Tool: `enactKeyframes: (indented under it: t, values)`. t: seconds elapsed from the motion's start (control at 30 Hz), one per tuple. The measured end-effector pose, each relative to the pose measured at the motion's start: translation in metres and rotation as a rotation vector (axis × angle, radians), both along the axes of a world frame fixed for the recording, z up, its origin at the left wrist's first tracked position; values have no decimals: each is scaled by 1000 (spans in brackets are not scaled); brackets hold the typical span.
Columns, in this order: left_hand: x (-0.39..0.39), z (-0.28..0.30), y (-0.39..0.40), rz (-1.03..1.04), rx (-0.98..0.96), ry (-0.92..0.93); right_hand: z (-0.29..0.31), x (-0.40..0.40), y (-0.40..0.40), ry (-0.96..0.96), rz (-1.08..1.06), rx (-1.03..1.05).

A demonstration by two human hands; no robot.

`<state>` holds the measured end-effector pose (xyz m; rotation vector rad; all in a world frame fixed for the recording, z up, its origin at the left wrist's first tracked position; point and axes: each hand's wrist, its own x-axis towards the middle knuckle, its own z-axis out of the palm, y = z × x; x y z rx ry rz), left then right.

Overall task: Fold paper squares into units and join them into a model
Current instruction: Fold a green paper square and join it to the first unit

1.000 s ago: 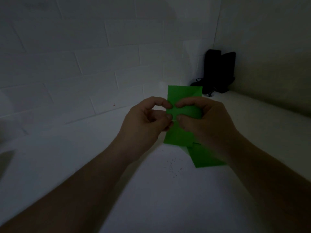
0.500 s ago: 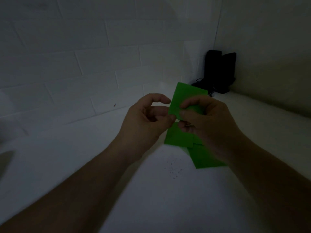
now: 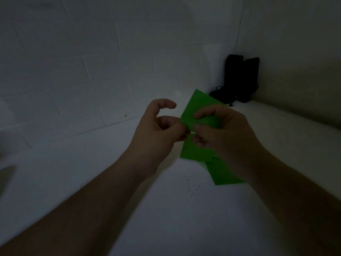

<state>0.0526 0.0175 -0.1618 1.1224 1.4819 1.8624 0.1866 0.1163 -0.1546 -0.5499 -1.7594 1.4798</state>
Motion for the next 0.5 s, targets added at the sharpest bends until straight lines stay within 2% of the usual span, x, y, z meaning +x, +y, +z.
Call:
enactKeyframes:
  t: [0.13,0.17,0.33,0.5]
  values:
    - [-1,0,-2,52,-63,114,-9,0,11,-292,-166,556]
    - [0,-1,-3,74,-92,179,-11,1,14,-326,-186,613]
    - [-2,-2,-5,137,-180,390,-10,5,25,-306,-257,680]
    - [-1,-1,-9,113,-229,641,-3,9,22,-453,-109,721]
